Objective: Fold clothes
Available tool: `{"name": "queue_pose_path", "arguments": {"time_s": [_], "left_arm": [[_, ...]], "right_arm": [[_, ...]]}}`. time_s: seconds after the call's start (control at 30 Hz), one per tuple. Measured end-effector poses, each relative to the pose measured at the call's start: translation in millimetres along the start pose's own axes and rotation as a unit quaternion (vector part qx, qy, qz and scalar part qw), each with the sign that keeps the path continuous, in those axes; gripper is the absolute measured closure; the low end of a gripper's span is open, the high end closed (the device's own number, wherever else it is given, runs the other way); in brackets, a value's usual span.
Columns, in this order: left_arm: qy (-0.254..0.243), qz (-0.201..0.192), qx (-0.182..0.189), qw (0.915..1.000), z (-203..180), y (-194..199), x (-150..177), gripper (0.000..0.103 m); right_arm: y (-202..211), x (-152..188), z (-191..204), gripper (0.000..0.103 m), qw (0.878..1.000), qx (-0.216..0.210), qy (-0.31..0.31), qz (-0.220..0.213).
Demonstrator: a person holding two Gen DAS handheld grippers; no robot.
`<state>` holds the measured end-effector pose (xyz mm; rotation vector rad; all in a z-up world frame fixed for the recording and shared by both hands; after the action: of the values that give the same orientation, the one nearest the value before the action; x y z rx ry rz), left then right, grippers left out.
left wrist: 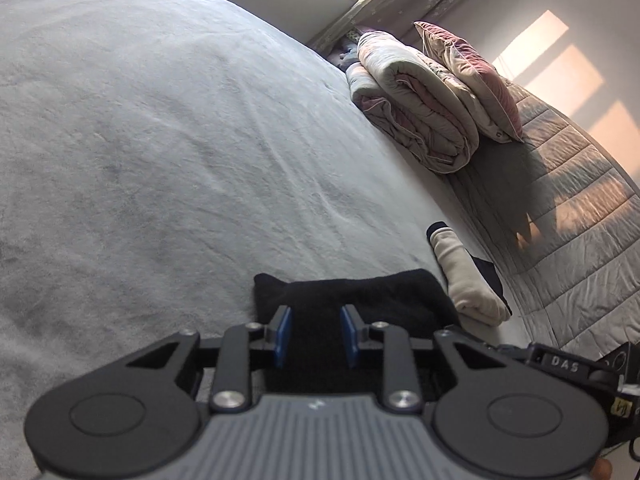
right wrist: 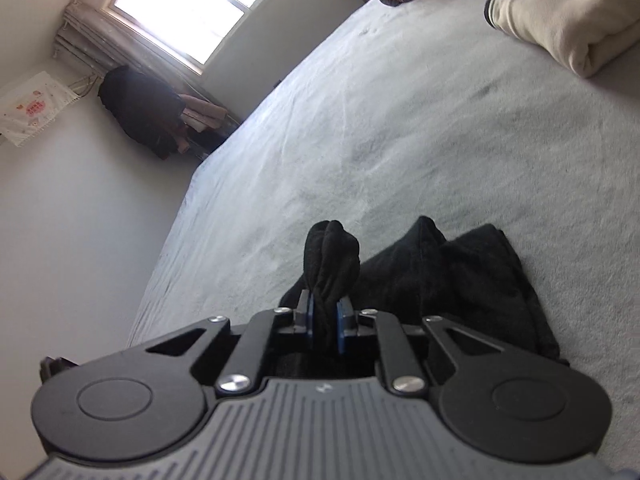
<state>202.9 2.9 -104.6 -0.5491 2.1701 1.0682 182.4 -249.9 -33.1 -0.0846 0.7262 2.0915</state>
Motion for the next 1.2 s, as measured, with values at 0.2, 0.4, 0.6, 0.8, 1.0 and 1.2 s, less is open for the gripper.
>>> {"name": "queue_pose_path", "arguments": {"time_s": [0.2, 0.4, 0.6, 0.8, 1.0, 1.2], "left_arm": [[-0.03, -0.012, 0.023, 0.9992, -24, -11, 1, 0.076], [-0.099, 0.004, 0.022, 0.9948, -53, -31, 11, 0.076], [-0.15, -0.017, 0.003, 0.9886, -68, -34, 2, 0.076], [-0.179, -0.02, -0.003, 0.9837, -77, -52, -6, 0.076], [-0.186, -0.003, -0.026, 0.9821, -68, -77, 1, 0.076], [-0.179, -0.004, -0.028, 0.9835, -55, -69, -1, 0.073]], "right_arm": [[15, -18, -6, 0.089, 1.0, 0.009, 0.008, -0.019], [22, -34, -44, 0.088, 0.998, 0.05, -0.014, -0.031], [21, -36, -53, 0.079, 0.989, 0.122, 0.057, -0.066], [-4, -31, -30, 0.07, 0.981, 0.111, 0.139, -0.074], [-45, -26, -36, 0.07, 0.974, 0.129, 0.175, -0.057], [-42, -30, -49, 0.069, 0.973, 0.14, 0.175, -0.054]]}}
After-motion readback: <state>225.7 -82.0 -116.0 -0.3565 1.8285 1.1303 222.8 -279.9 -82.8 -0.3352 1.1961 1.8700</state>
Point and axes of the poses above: each gripper's, at about its wrist camera, not at the fingertips, and y roughly against the way its jaws point, z to its left, x to its underside, the point moved 5 cm from there along -y, roughly the way its jaws point, and after that the axes turned 14 degrees about -y, right-handed, at the moved point
